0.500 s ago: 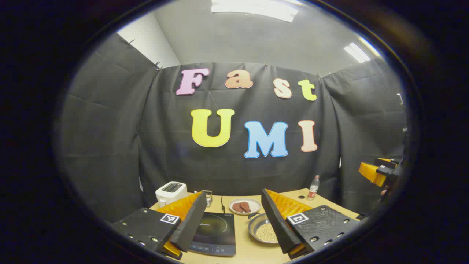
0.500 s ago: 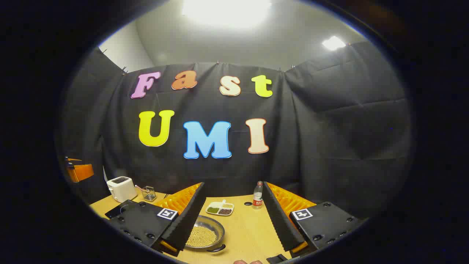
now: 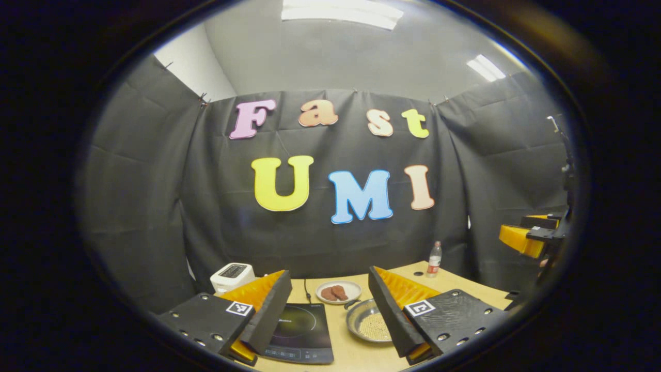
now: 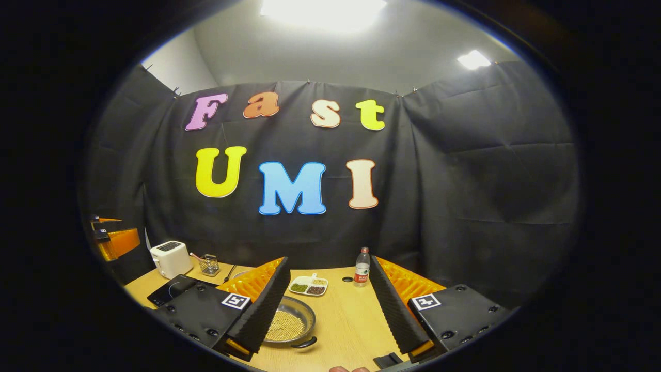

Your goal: First push the handle of the pot to place it horizontally, then grasp the pot with both hands and set it on the induction cooktop.

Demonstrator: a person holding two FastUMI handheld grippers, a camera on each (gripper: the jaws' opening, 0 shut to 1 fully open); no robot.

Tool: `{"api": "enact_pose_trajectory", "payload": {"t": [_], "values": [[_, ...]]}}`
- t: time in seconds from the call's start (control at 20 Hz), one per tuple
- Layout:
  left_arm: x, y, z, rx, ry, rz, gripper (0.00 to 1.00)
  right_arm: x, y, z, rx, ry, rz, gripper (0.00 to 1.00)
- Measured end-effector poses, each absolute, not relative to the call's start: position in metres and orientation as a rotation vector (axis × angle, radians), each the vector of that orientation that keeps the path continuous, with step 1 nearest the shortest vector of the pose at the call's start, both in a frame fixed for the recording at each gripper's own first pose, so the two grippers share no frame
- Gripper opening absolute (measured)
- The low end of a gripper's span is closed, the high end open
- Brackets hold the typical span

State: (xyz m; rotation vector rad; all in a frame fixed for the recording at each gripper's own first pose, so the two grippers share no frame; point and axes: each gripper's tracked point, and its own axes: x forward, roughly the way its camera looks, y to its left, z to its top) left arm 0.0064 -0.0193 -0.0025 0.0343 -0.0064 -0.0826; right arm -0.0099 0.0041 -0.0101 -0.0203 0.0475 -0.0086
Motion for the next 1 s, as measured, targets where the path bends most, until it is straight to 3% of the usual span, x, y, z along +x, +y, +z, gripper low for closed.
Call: {"api": "enact_pose_trajectory", "payload": {"t": [0.8, 1.0], "values": [[0.019, 0.013, -0.03, 0.012, 0.065, -0.067, 0.89, 0.005, 0.049, -0.018, -0.027, 0.068, 0.071, 0.97], [0.02, 0.025, -0.036, -0.007, 0.077, -0.051, 0.89, 0.017, 0.071, -0.033, -0.048, 0.144, 0.136, 0.97]]}}
